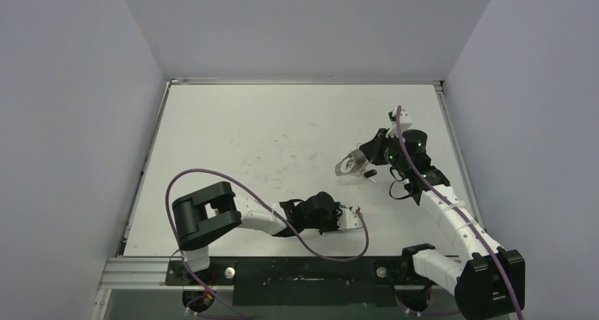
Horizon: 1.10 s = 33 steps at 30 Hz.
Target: Put the keys on the keyring
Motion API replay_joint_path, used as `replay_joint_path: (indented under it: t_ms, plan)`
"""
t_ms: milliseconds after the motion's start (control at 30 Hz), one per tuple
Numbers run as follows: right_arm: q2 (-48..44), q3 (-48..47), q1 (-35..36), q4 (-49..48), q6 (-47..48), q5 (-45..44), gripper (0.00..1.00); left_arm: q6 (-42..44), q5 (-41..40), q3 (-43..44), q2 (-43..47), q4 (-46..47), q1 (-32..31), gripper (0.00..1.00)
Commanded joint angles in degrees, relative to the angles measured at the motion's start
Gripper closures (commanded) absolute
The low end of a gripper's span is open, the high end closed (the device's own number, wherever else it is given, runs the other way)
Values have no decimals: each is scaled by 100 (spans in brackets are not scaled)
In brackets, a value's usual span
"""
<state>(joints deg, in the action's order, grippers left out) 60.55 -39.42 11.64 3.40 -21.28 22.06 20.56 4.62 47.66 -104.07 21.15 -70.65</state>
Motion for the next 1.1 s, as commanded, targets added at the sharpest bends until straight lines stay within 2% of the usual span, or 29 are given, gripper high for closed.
replay_joint_path:
  t_ms: [0,167,300,533,700,800,900,1067]
  plan:
    - [70,-145,-24,4,67,33,100,-205,-169,-101,495,-25,58,100]
    - [71,-149,-29,-15,49,89,100,-439,-163,-429,891,192,161,100]
    - [71,-161,-27,-2,167,227,100,-821,137,-825,1333,569,411,100]
    - [91,-234,-12,-2,474,803,100,-1729,611,-1691,2249,1275,1223,100]
    - [190,-391,139,113,776,1244,100,-2457,765,-2110,3207,1045,1920,100]
    - [277,-578,554,461,1249,1096,100,-2884,860,-2333,3940,760,2414,100]
    - [406,-784,1295,877,1805,821,100,-3241,784,-2557,4815,445,2840,100]
    - [627,-977,2280,1308,2588,353,100,-3598,651,-2727,5981,-228,3214,100]
